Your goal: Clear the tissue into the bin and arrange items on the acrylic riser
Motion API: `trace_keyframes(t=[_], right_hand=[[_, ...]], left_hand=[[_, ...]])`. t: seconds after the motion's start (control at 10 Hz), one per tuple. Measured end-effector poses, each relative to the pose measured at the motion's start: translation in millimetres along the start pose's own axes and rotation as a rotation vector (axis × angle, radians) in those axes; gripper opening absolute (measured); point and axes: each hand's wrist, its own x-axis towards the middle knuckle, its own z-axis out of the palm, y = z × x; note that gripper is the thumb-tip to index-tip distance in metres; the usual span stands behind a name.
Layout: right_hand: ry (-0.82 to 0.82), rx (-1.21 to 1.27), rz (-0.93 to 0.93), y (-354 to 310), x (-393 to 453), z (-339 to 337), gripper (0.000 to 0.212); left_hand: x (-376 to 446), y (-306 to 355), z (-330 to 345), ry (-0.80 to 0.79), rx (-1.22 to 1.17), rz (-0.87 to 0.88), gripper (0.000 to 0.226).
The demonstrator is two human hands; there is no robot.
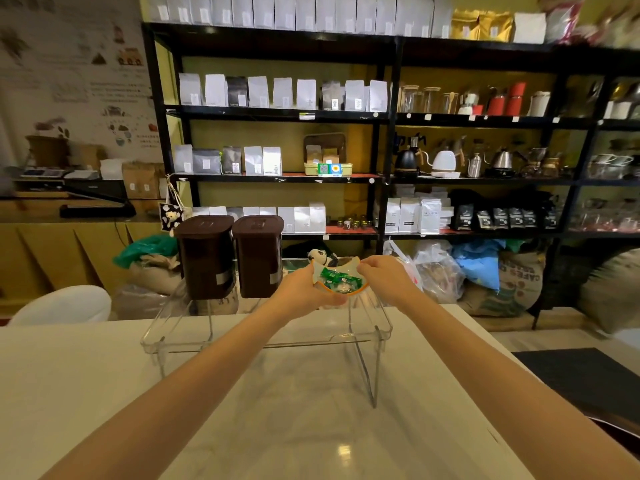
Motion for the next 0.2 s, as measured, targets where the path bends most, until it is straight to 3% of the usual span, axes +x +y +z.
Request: trace_keyframes(t=[0.2], right_hand=[[-0.177,-0.097,0.046,-12.4,-13.5,-16.5,0.037]], left_hand=[[-1.7,16.0,-8.5,-0.058,0.322,-0.012,0.046]])
